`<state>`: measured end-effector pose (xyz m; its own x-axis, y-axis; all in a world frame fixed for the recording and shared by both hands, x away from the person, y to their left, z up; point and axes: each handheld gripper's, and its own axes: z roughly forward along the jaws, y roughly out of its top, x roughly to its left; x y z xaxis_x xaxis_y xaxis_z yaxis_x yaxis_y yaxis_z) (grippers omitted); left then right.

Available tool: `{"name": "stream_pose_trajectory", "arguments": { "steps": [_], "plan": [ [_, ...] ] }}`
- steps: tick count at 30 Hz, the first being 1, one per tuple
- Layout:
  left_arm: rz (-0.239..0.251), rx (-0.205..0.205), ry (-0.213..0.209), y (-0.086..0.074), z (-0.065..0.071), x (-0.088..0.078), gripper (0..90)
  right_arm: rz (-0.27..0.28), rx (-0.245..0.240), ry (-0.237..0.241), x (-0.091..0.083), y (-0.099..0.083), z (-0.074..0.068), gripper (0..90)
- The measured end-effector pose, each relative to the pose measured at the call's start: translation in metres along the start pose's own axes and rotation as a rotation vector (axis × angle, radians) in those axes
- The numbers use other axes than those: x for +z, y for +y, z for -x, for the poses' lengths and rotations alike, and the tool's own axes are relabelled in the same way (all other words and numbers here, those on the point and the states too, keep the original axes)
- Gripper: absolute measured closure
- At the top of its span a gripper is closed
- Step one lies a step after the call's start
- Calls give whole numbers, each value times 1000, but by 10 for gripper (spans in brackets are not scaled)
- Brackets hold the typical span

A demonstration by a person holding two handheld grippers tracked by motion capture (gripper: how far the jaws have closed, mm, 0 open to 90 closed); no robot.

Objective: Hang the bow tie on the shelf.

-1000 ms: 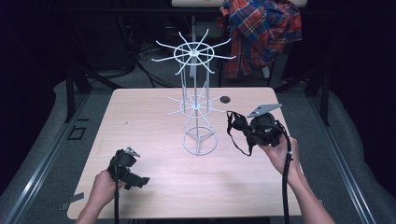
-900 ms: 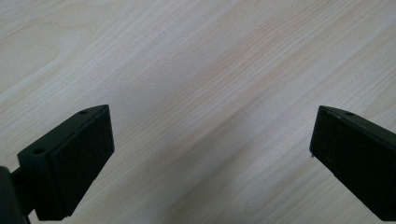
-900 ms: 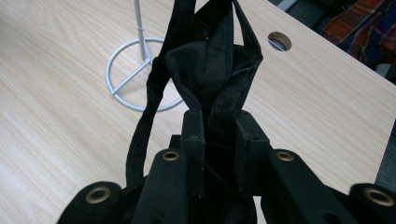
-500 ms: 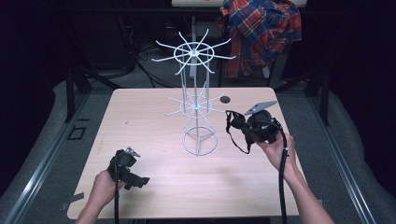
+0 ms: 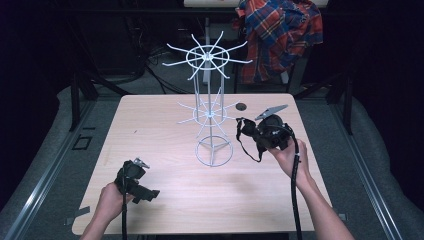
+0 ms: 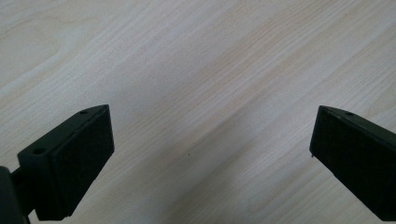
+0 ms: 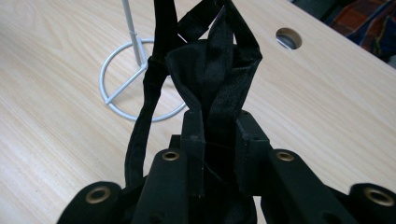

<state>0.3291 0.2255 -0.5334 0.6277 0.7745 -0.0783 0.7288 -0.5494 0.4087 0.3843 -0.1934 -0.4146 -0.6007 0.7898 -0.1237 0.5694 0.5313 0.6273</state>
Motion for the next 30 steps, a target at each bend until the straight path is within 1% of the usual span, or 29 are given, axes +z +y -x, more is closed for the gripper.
{"name": "stream_pose_trajectory", "arguments": {
  "steps": [3,8,12,13,17,18,20,21,24,27,29,30],
  "plan": [
    [-1,1,-2,0,0,0,0,-7,-8,7,5,-1,-3,763],
    [-5,2,1,0,0,0,0,-23,-20,4,9,-3,-5,762],
    [-7,2,2,-1,0,0,0,-19,-15,9,12,-4,-4,762],
    [-10,1,3,-1,0,0,0,-31,-16,13,13,-4,-4,761],
    [-11,5,4,-1,0,0,0,-31,-15,14,18,-6,-5,760],
    [-11,5,4,-1,0,0,0,-39,-17,14,18,-6,-6,760],
    [-13,3,4,-1,0,0,0,-39,-19,20,21,-6,-6,759],
    [-12,1,8,-2,0,0,0,-45,-19,14,22,-6,-7,758],
    [-18,1,6,-2,0,0,1,-50,-8,12,28,-8,-8,757],
    [-15,2,9,-2,1,0,0,-65,0,25,34,-11,-8,755],
    [-17,5,8,-1,1,0,1,-79,-3,29,37,-12,-7,755],
    [-17,5,8,-1,1,0,1,-75,3,33,39,-12,-7,754]
  ]
}}
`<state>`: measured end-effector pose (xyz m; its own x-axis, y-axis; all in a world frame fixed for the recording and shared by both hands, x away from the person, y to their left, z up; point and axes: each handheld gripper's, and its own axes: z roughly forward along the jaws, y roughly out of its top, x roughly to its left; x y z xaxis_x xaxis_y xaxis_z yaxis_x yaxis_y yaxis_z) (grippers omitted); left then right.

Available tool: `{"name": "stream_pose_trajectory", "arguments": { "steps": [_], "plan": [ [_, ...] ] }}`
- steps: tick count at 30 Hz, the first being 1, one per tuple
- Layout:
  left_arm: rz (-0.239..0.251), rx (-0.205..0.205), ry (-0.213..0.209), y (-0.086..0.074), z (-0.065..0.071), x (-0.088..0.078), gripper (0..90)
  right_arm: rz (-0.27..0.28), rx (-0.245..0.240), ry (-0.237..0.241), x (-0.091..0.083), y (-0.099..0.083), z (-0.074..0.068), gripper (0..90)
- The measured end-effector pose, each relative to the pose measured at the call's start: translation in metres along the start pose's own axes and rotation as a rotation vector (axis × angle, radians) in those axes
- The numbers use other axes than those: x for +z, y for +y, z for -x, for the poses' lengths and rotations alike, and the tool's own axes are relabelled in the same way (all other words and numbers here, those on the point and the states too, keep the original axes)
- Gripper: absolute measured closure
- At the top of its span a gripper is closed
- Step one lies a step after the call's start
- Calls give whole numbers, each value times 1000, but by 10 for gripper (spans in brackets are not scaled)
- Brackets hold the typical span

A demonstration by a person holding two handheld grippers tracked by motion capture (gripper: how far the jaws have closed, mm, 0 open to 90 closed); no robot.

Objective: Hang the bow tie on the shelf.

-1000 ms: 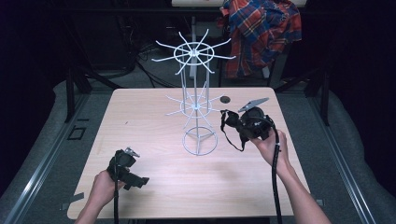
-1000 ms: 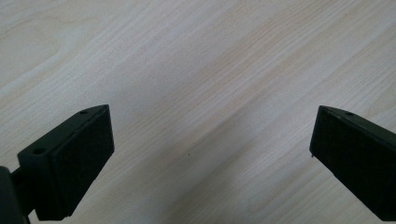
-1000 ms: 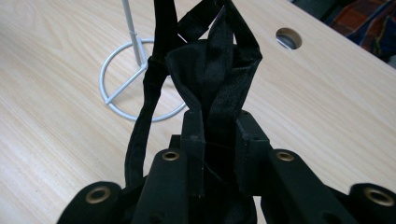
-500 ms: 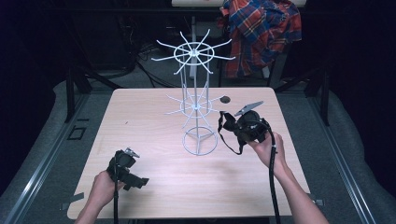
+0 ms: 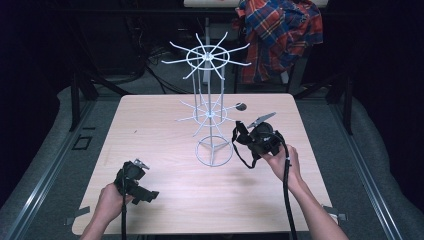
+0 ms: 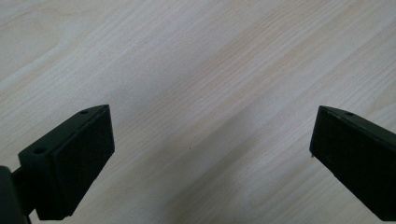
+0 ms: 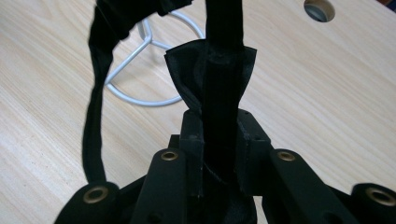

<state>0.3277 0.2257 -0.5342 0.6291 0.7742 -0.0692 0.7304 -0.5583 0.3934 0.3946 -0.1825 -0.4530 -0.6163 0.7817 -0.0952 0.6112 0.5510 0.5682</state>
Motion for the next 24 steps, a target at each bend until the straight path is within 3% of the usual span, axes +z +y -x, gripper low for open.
{"name": "stream_pose_trajectory", "arguments": {
  "steps": [11,17,24],
  "plan": [
    [2,4,-8,1,0,1,0,24,54,33,3,-3,5,742],
    [-3,8,-4,2,1,1,0,36,64,56,1,-4,5,704],
    [-4,6,-3,1,0,1,1,42,59,50,-2,-3,7,676]
  ]
}}
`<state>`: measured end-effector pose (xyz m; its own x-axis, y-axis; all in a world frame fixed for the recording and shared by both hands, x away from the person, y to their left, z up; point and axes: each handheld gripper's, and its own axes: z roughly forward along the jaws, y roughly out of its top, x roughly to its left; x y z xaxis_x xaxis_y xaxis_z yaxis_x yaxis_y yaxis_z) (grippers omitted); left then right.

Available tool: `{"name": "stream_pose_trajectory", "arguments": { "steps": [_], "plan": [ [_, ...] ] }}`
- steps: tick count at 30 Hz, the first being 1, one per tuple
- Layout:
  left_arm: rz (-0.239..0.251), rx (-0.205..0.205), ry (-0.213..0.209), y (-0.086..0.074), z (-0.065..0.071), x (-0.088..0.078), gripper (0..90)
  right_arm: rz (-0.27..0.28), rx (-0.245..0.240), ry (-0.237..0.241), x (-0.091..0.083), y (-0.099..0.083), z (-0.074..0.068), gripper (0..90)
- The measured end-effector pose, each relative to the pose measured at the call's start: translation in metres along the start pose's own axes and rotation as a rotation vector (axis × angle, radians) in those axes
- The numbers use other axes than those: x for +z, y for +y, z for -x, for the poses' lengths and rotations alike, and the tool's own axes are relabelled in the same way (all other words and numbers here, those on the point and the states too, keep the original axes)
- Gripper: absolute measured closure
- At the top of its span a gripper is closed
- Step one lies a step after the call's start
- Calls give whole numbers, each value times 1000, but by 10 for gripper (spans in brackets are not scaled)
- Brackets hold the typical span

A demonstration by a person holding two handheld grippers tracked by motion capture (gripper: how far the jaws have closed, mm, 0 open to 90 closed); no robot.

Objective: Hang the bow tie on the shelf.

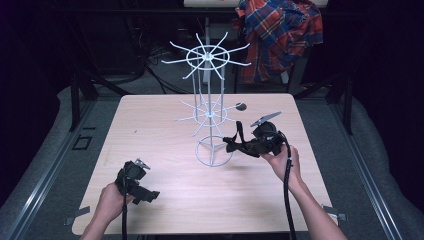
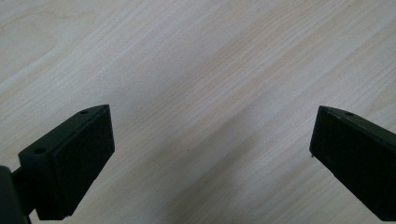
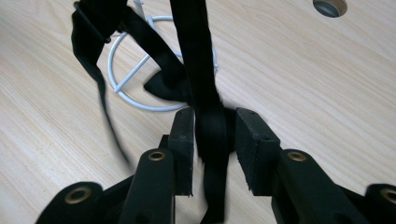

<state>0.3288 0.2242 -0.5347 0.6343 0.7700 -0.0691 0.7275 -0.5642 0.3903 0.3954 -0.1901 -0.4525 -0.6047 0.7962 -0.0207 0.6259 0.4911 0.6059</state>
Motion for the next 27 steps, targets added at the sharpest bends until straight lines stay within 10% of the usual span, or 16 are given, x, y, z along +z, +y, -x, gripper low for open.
{"name": "stream_pose_trajectory", "arguments": {
  "steps": [27],
  "plan": [
    [11,5,2,2,4,-1,0,-38,-32,75,-53,-20,-6,127]
  ]
}}
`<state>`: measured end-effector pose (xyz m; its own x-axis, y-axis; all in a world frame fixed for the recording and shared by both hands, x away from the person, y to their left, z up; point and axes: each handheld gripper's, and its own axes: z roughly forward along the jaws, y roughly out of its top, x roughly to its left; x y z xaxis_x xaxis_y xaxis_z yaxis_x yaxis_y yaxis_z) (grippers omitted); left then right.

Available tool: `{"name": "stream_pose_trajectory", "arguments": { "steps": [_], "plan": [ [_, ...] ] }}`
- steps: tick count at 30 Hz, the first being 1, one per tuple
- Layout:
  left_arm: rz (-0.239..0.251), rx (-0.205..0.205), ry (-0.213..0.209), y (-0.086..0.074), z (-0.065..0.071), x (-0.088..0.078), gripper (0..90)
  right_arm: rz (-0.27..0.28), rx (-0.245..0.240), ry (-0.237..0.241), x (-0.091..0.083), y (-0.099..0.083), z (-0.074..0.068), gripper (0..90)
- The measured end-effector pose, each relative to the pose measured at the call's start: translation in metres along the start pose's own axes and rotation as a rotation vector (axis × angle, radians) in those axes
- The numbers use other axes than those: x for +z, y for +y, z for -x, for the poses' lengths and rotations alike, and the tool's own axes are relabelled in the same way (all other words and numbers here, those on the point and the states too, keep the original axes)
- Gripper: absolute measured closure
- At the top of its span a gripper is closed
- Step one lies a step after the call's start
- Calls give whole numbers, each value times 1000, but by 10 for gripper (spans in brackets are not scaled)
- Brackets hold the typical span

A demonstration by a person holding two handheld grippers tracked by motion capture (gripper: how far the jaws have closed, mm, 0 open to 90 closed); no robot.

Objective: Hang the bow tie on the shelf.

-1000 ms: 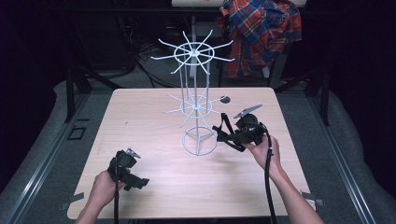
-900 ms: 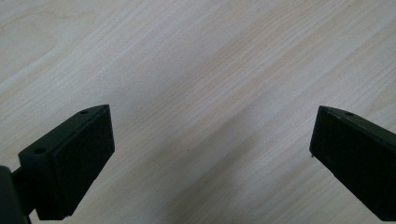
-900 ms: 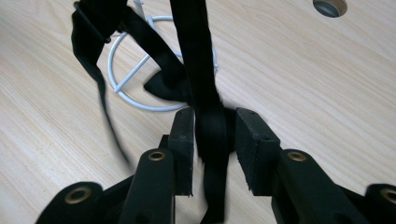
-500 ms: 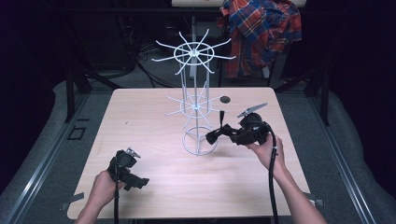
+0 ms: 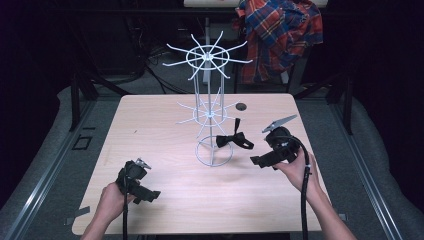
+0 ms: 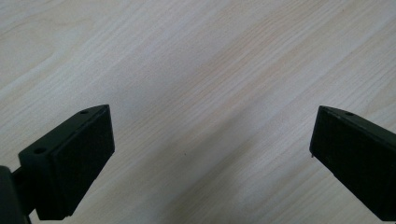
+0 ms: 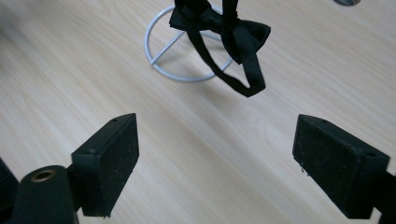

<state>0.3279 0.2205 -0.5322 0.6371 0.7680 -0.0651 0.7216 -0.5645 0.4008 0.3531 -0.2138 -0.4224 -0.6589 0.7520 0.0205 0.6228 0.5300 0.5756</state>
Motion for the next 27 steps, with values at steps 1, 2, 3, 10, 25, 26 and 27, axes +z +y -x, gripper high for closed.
{"name": "stream_pose_trajectory", "arguments": {
  "steps": [1,2,3,10,25,26,27],
  "plan": [
    [0,0,0,0,0,0,1,0,0,0,0,0,0,127],
    [-1,3,-1,0,0,0,0,-14,2,-1,-3,-6,0,102],
    [-1,3,-1,0,0,0,1,-14,2,-1,-3,-6,0,102],
    [1,3,-6,1,-1,0,1,-47,33,0,-4,-30,2,55],
    [4,14,4,2,1,0,0,-334,-52,-50,29,-92,-13,0],
    [4,14,4,2,1,0,1,-351,-55,-57,30,-95,-13,0],
    [3,14,6,3,2,1,1,-365,-63,-69,30,-96,-11,0]
  ]
}}
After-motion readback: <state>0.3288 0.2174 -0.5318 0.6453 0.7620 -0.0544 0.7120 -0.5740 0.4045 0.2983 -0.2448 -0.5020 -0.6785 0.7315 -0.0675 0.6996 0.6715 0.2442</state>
